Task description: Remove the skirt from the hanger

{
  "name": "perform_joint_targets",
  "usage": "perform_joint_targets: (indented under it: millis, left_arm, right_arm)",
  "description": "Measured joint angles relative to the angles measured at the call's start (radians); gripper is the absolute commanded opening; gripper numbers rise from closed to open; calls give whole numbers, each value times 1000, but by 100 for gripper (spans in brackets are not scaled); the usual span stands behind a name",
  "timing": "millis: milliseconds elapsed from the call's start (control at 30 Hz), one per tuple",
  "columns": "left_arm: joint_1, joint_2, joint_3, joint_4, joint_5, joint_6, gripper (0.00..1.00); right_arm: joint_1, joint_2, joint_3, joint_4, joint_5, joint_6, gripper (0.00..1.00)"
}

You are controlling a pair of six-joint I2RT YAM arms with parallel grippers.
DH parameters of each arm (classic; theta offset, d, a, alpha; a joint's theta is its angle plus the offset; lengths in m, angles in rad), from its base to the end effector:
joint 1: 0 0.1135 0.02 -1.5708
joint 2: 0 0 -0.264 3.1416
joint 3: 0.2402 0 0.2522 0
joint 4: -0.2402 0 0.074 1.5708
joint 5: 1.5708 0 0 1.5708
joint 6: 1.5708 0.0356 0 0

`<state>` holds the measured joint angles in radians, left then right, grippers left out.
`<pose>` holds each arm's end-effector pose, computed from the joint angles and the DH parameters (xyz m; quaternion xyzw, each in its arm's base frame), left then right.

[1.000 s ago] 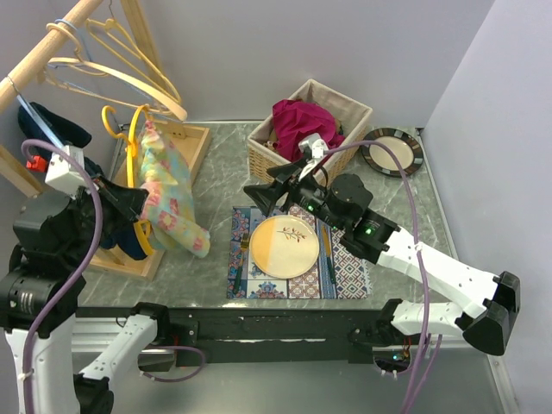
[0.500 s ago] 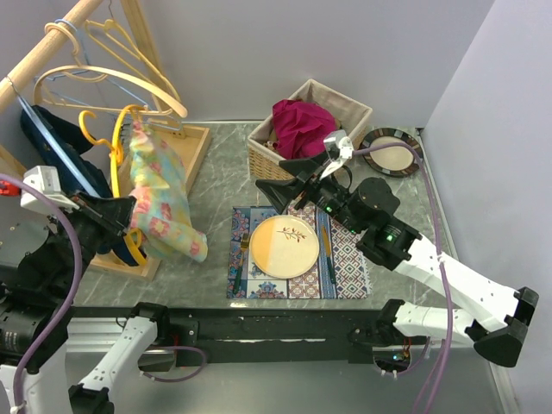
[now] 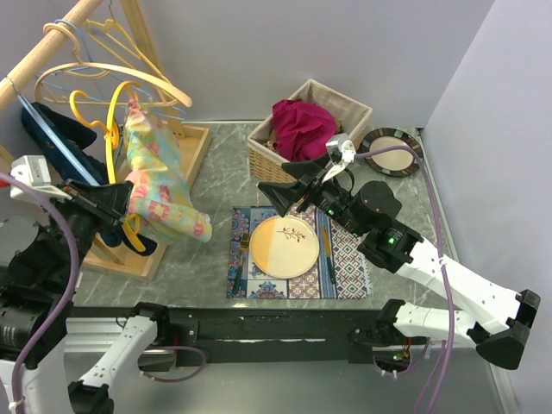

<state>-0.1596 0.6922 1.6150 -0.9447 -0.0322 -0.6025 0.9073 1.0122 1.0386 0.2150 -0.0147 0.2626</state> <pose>0.0262 -0.0031 0.5111 -0.1680 0.6948 -0.2494 0.6534 0.1411 0.1814 0.4300 -0.2009 0.5832 0.4384 0.6537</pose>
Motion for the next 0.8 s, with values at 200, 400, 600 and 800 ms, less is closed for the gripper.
perform_joint_targets:
  millis: [200, 400, 600, 800]
  left_arm:
    - [0, -42, 31, 20, 40, -2, 1]
    - [0, -68, 78, 21, 94, -5, 1]
    - [-1, -152, -11, 52, 191, -23, 1]
    - [-1, -143, -51, 97, 341, -23, 1]
  right_arm:
    - [0, 0, 0, -1, 0, -7, 89]
    - [0, 0, 0, -6, 0, -10, 89]
    - [0, -5, 0, -10, 25, -18, 92]
    - [0, 0, 9, -56, 27, -8, 99]
